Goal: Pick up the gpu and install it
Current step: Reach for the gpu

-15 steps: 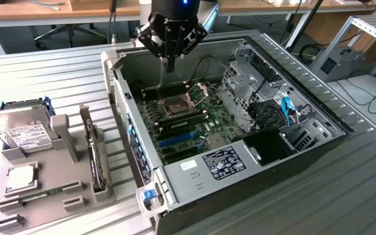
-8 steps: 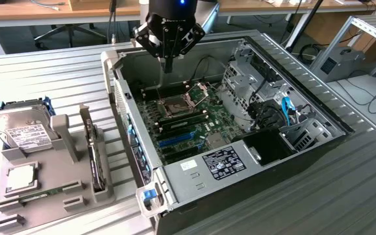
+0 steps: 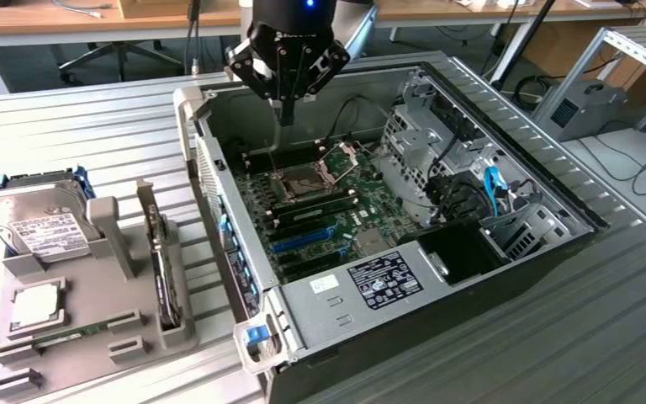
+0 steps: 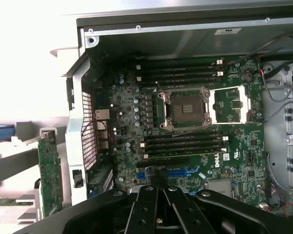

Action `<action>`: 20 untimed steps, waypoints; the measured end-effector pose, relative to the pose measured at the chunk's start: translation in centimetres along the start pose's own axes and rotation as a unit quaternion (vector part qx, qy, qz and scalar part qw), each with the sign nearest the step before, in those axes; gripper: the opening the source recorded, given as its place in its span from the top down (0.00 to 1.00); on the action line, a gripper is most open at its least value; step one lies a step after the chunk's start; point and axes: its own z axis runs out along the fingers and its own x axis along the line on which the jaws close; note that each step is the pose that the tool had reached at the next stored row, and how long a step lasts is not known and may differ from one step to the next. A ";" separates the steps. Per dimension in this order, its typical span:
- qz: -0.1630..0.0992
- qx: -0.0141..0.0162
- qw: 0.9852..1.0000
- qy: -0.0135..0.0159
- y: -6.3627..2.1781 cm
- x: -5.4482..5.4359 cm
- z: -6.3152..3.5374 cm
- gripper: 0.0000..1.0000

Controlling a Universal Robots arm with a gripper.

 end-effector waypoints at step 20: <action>0.000 0.000 1.000 0.000 -0.06 0.8 -0.02 0.89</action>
